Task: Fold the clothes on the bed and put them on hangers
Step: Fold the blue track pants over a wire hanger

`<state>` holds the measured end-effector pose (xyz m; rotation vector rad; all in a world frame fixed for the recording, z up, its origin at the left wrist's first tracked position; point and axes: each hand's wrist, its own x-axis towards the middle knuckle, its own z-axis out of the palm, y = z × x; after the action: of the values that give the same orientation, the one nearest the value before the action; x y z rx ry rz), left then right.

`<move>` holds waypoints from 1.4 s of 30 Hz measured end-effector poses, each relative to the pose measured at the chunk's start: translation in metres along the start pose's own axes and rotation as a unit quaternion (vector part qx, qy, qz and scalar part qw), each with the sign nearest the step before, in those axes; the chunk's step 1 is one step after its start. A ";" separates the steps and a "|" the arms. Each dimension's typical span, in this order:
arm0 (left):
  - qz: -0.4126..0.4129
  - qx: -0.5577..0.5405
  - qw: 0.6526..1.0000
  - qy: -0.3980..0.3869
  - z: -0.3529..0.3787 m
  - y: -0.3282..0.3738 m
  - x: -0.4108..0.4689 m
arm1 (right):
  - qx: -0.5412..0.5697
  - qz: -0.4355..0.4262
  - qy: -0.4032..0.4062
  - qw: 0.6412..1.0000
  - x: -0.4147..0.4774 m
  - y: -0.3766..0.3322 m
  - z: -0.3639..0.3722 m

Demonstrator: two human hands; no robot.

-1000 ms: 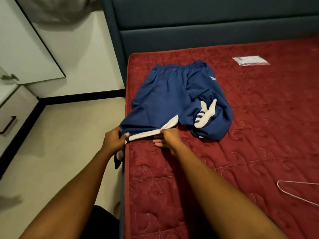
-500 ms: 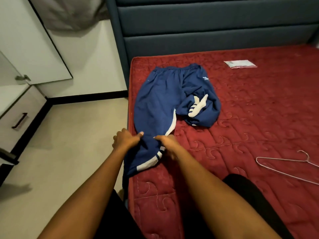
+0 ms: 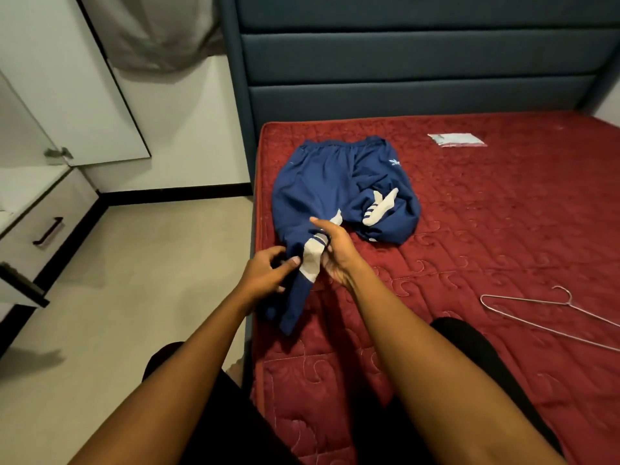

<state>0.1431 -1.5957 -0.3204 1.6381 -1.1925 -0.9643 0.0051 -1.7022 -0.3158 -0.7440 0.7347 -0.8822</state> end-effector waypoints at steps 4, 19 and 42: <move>-0.136 -0.256 0.952 -0.100 -0.009 0.013 0.001 | 0.021 -0.005 -0.035 0.999 0.003 0.000 -0.016; -0.162 -0.146 0.962 0.163 -0.001 -0.030 0.022 | -0.399 0.028 0.040 0.916 -0.039 0.032 -0.015; -0.259 0.260 0.929 0.039 -0.006 -0.057 -0.051 | -0.404 0.227 0.082 0.883 -0.074 0.057 -0.070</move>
<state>0.1527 -1.5360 -0.3670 2.4799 -1.0297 -0.9243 -0.0613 -1.6315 -0.3810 -1.1678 1.3989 -0.1738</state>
